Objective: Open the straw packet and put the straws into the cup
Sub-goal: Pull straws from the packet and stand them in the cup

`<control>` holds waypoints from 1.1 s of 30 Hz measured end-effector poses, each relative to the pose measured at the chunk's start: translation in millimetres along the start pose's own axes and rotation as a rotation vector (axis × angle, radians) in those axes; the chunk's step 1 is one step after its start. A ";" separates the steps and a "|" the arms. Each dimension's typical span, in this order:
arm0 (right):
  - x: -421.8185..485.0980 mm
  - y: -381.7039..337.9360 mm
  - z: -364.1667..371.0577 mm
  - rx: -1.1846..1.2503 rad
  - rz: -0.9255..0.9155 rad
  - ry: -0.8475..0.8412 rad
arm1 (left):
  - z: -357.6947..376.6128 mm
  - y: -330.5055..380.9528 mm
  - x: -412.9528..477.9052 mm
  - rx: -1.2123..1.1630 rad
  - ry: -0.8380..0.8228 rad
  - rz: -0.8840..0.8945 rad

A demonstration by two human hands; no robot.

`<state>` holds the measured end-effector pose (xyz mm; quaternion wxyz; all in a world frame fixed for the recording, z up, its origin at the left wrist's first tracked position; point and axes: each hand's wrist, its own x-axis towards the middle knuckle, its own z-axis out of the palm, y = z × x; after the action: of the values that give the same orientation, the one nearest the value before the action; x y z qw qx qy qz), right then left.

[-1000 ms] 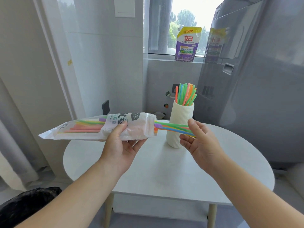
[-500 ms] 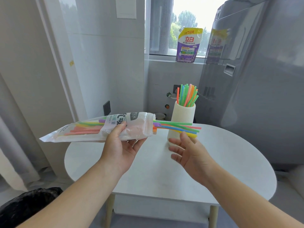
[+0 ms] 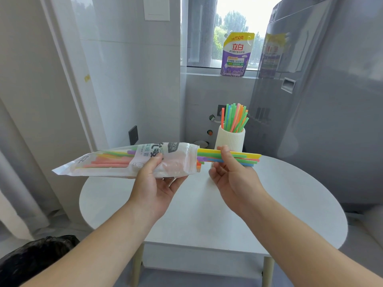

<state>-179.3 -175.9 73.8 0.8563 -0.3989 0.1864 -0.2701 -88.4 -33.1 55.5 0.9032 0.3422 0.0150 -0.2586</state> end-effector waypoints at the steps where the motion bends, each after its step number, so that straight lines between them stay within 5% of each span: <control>1: 0.1 -1.1 0.3 0.012 -0.010 -0.002 | 0.4 0.0 -0.5 0.001 0.000 -0.005; 11: 0.5 -20.3 2.3 -0.037 -0.172 0.198 | 2.6 -0.6 -2.1 0.002 -0.015 -0.031; 21: 1.8 -58.9 -1.7 -0.374 -0.497 0.078 | -2.3 8.1 2.6 -0.066 -0.009 -0.022; 33: 0.6 -110.8 -32.9 -0.475 -0.510 0.177 | -9.6 11.2 6.9 -0.086 0.016 -0.026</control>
<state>-231.1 -254.8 140.5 0.6252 -0.5957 0.2119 -0.4576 -75.6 -23.2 53.6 0.9135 0.3048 0.0376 -0.2670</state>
